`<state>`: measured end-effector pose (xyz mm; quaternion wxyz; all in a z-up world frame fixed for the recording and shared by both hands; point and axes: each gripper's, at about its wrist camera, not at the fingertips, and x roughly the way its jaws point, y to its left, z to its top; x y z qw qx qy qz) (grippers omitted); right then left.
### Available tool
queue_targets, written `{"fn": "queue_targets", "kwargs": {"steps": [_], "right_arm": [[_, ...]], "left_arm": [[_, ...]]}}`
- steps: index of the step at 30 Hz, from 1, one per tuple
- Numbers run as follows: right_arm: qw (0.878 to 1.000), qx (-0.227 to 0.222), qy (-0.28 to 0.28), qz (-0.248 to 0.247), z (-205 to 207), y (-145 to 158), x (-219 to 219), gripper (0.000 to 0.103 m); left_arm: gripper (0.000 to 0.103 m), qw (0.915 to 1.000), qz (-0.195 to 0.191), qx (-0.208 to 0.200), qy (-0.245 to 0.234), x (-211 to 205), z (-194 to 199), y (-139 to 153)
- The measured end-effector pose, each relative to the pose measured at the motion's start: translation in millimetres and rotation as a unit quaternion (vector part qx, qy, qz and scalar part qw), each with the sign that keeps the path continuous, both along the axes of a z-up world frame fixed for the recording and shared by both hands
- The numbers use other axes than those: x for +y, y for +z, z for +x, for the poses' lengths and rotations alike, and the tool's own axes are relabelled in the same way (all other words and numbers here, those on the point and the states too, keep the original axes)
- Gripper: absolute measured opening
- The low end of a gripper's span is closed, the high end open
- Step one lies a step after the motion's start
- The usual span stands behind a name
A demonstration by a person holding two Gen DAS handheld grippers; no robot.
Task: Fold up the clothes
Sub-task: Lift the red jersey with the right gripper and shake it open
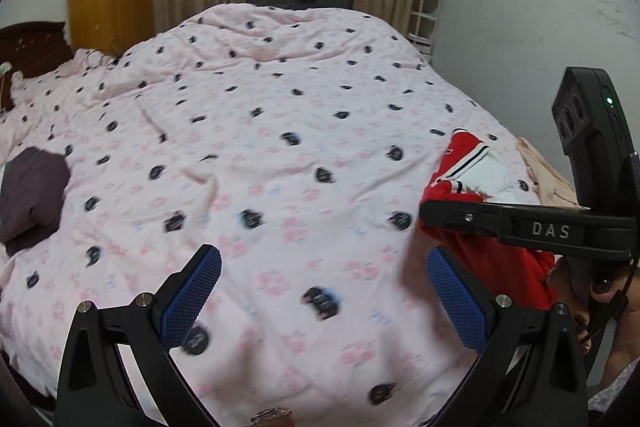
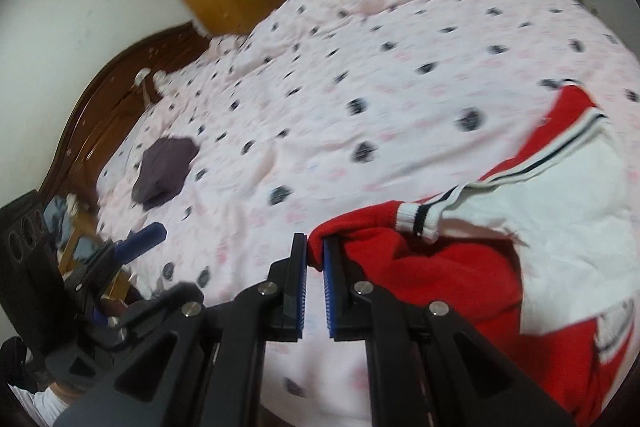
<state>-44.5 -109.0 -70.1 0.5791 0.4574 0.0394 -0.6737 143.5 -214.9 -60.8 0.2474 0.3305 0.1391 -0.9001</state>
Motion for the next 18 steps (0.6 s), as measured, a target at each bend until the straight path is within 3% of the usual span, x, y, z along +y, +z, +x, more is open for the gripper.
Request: {"fn": "queue_targets", "kwargs": {"steps": [9, 16, 18], "right_arm": [[0.996, -0.023, 0.078, 0.03, 63, -23, -83, 0.009], [0.986, -0.047, 0.148, 0.055, 113, -44, -118, 0.009], [0.986, -0.052, 0.144, 0.061, 116, -50, -120, 0.013]], "left_arm": [[0.102, 0.9987, 0.005, -0.005, 0.05, -31, 66, -16], [0.102, 0.9966, 0.012, -0.015, 0.08, -44, 101, -27], [0.102, 0.9961, 0.012, -0.019, 0.085, -46, 106, -30]]}}
